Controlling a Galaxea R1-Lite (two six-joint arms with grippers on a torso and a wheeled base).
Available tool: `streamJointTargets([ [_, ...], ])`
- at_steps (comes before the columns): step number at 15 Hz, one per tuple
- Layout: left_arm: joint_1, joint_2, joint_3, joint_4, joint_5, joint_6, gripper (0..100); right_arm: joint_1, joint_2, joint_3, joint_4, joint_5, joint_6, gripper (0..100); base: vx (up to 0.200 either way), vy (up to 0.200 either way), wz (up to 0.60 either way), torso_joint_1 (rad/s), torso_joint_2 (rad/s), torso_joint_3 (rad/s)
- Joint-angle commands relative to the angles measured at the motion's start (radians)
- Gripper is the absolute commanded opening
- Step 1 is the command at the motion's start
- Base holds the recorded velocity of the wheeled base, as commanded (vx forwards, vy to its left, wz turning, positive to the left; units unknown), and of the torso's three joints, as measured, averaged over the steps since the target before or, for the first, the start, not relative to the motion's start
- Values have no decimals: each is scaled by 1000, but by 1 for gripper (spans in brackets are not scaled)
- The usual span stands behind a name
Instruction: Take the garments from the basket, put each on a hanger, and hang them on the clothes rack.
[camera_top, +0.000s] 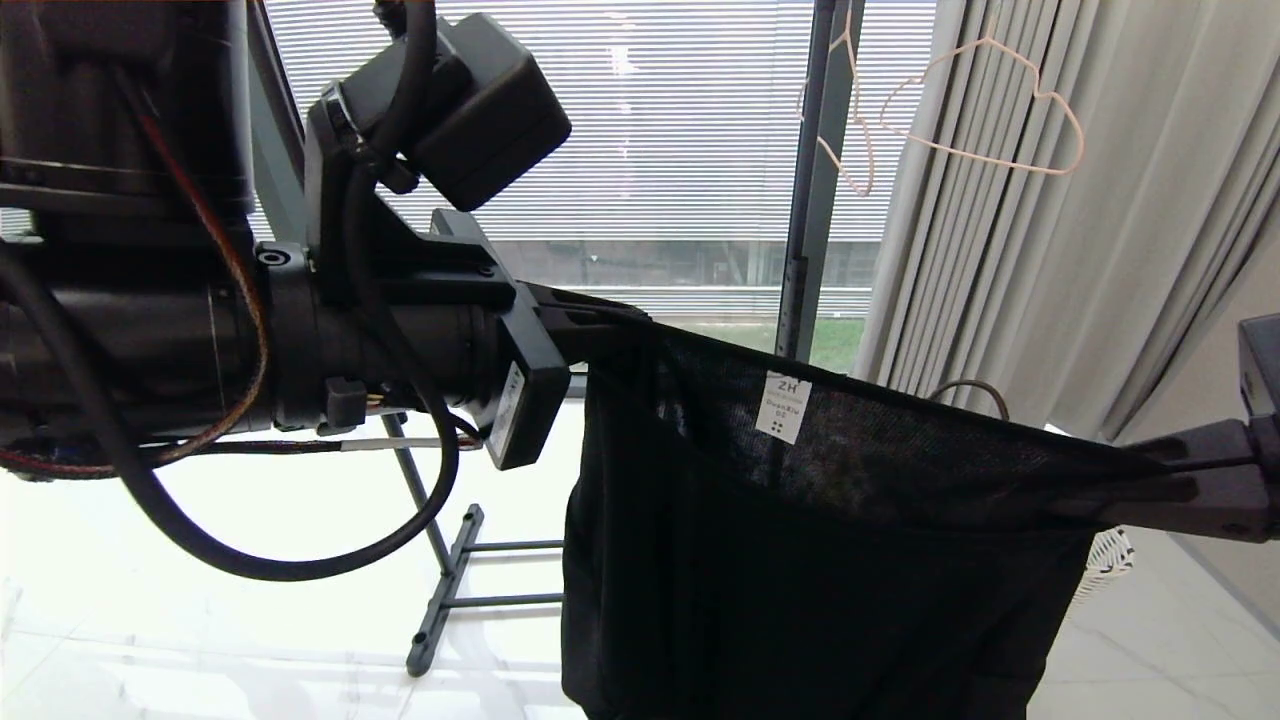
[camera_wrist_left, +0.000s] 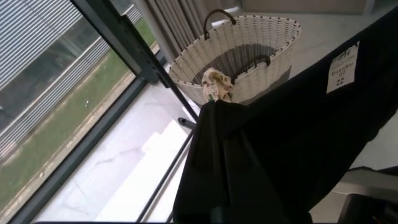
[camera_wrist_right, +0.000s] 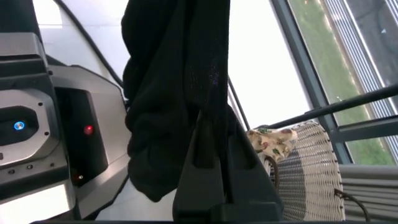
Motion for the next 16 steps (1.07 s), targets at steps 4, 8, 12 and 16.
streamJointTargets([
  [4,-31,-108,5,143,45,-206,0,-71,96,-110,-43,4,11,0,0,0,0,0,0,0],
  [8,-177,-177,85,189,181,-395,0,-89,269,-376,-50,4,54,0,0,0,0,0,0,0],
  [12,-260,-175,114,189,208,-395,0,-94,292,-410,-49,5,52,0,0,0,0,0,0,0],
  [16,-243,-172,111,189,212,-386,0,-105,280,-403,-43,4,52,0,0,0,0,0,0,0],
])
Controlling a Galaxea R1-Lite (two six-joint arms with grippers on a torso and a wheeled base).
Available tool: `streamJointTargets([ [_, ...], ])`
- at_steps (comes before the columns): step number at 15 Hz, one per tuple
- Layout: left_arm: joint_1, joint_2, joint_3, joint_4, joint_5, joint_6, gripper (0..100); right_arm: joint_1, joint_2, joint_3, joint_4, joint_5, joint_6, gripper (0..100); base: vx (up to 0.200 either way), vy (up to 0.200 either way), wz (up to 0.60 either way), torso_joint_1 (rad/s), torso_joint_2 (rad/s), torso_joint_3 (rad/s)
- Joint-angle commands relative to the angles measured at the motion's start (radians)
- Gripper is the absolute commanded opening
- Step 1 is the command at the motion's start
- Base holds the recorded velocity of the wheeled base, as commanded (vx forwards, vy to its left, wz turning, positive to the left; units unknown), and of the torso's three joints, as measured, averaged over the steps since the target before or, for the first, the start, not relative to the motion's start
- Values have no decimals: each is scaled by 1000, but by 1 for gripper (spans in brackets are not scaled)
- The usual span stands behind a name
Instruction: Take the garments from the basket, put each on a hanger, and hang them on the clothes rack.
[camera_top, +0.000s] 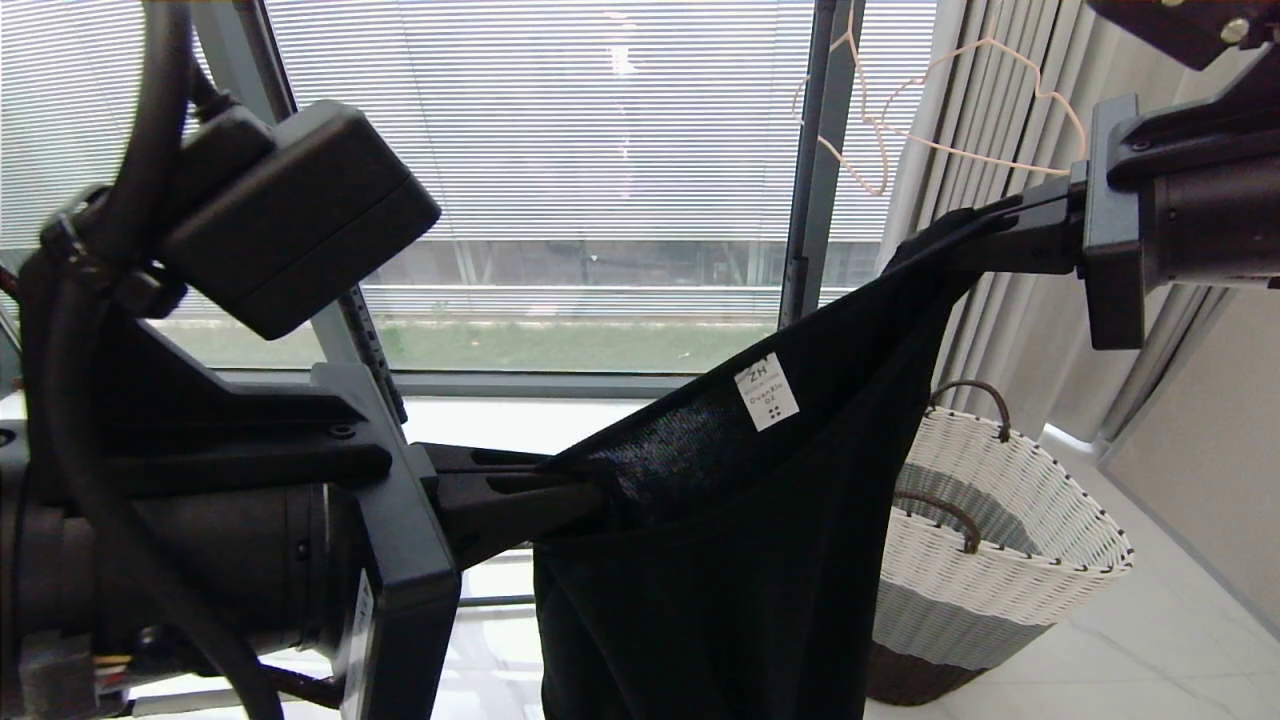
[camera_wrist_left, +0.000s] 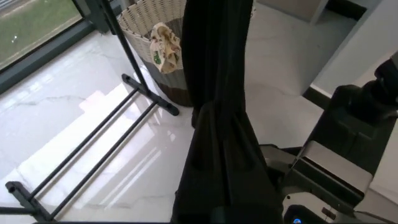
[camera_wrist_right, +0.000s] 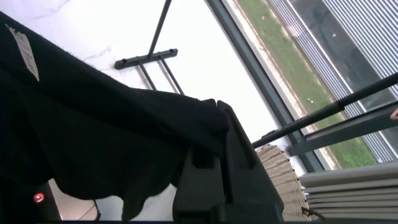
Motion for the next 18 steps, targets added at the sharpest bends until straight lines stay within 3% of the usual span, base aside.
streamJointTargets([
  [1,23,7,-7,-1,7,10,0,-3,-4,4,4,-1,1,0,0,0,0,0,0,0],
  [2,154,43,-29,-21,27,85,0,-3,-36,20,43,1,-1,0,0,0,0,0,0,0],
  [3,203,56,-32,-56,24,134,0,-1,-62,40,76,4,-1,0,0,0,0,0,0,0],
  [5,221,79,-30,-124,21,152,0,37,-110,101,98,12,-7,0,0,0,0,0,0,0],
  [9,195,89,-27,-128,21,152,0,60,-131,139,106,-7,-9,0,0,0,0,0,0,0],
  [10,197,89,-26,-128,24,152,0,60,-141,141,118,-10,-9,100,0,0,0,0,0,0],
  [13,209,89,-18,-127,39,154,0,58,-208,216,130,-11,-4,100,0,0,0,0,0,0],
  [15,226,85,17,-124,88,156,0,9,-268,279,130,-17,-1,100,0,0,0,0,0,0],
  [18,367,-26,140,-113,157,156,0,-265,-366,396,126,-114,13,100,0,0,0,0,0,0],
])
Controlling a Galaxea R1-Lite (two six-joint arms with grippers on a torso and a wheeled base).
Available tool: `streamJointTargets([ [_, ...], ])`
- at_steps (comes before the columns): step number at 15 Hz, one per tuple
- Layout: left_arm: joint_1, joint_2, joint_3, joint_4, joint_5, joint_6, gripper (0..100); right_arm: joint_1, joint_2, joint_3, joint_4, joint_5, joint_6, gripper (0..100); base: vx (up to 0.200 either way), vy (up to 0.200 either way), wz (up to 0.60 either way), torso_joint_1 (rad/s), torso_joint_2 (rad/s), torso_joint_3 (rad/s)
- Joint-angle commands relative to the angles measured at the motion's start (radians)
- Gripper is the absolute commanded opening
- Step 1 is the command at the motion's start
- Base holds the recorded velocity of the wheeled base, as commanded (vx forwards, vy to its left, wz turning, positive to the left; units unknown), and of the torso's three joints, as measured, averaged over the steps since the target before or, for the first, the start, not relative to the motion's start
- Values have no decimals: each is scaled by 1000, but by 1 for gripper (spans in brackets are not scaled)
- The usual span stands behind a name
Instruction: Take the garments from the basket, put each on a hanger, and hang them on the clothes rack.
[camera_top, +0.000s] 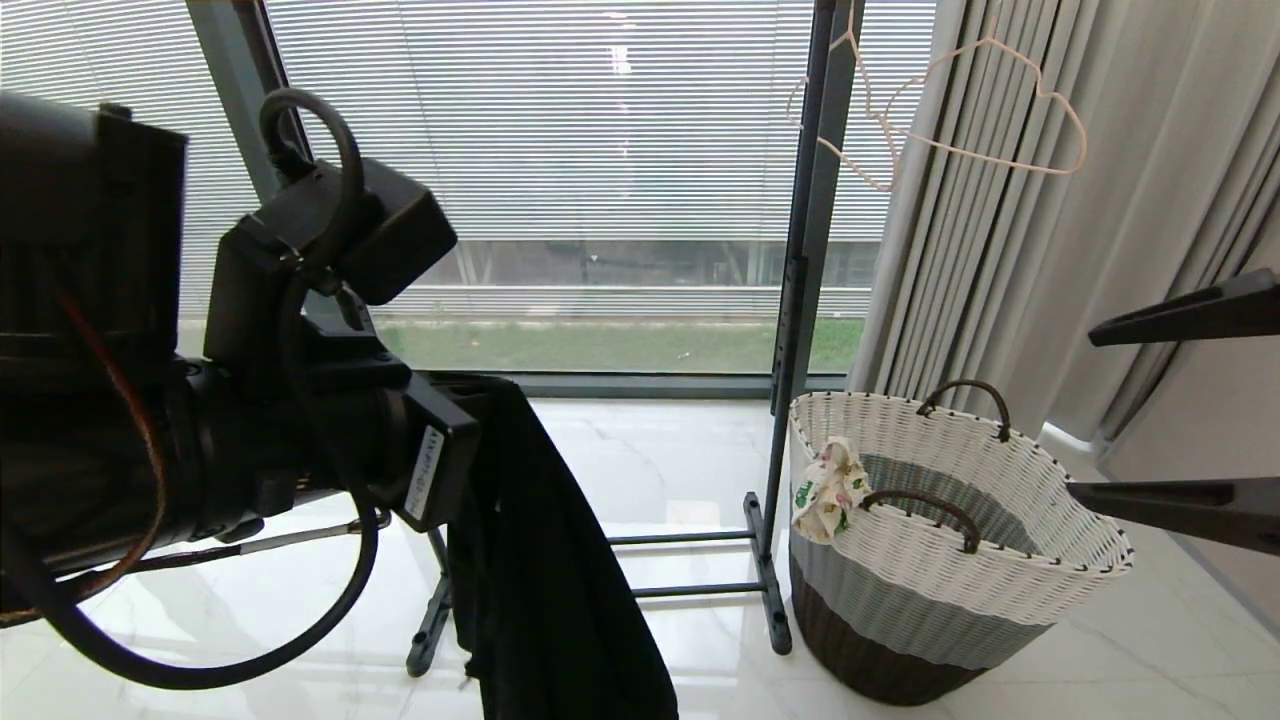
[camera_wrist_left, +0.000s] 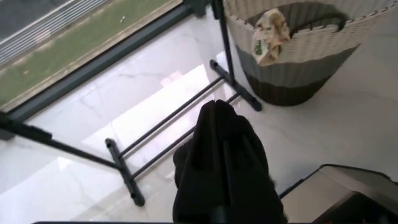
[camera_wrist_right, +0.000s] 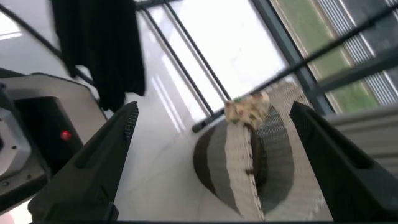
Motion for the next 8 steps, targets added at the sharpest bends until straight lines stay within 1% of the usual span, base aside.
streamJointTargets([
  [1,183,-139,123,7,10,-2,0,-289,-122,121,-4,-45,40,100,0,0,0,0,0,0],
  [2,299,-201,176,7,8,-7,0,-394,-150,155,-6,-47,69,100,0,0,0,0,0,0],
  [3,417,-255,227,4,4,-13,0,-474,-171,187,-10,-48,103,100,0,0,0,0,0,0],
  [4,523,-304,278,-1,-15,-32,0,-540,-193,221,-27,-50,133,100,0,0,0,0,0,0],
  [5,609,-353,316,-1,-53,-58,0,-596,-205,252,-52,-50,152,100,0,0,0,0,0,0],
  [6,648,-376,333,-1,-67,-65,0,-624,-211,268,-68,-52,152,100,0,0,0,0,0,0],
  [7,714,-405,360,-1,-71,-65,0,-655,-223,310,-116,-55,147,100,0,0,0,0,0,0],
  [8,738,-406,367,-2,-70,-67,0,-656,-229,328,-141,-56,146,100,0,0,0,0,0,0],
])
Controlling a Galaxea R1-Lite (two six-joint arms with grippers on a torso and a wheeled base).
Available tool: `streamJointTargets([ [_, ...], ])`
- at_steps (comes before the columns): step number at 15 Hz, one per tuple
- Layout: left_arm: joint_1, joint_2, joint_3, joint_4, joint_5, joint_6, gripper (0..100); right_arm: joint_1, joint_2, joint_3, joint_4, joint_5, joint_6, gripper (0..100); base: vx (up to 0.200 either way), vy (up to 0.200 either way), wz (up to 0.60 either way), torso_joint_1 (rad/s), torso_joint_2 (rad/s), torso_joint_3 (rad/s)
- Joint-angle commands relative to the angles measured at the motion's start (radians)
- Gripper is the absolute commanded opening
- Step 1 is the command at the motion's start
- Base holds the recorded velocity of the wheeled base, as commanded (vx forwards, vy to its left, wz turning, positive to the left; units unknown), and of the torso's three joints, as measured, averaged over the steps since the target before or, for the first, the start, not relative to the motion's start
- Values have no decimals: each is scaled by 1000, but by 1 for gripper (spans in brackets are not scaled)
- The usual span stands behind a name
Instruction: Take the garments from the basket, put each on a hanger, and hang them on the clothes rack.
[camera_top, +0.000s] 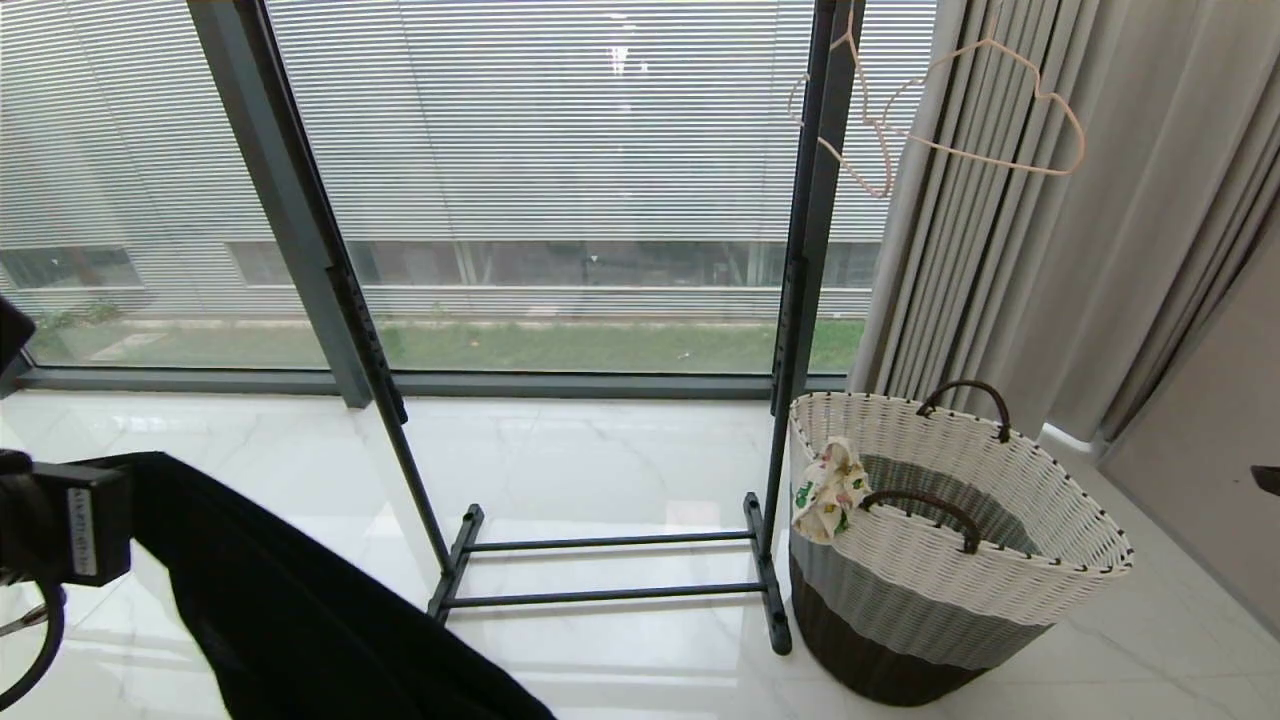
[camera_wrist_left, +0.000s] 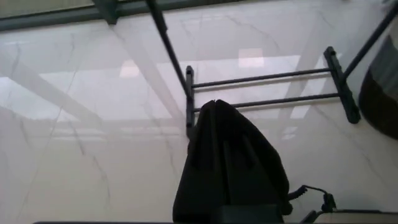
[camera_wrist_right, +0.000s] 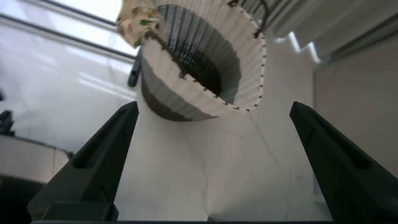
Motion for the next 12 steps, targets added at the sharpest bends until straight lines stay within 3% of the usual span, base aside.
streamJointTargets([
  [1,123,-87,53,-12,-8,-9,0,-39,-42,62,-41,-7,-3,100,0,0,0,0,0,0],
  [4,145,-76,89,-120,-8,-6,0,-39,-25,76,-101,-13,-3,100,0,0,0,0,0,0],
  [6,145,-78,112,-141,-8,0,0,-39,-14,76,-118,-13,-3,100,0,0,0,11,-50,-21],
  [12,145,-78,122,-149,-7,0,0,-41,6,71,-159,-13,-1,100,0,0,0,106,-359,-266],
])
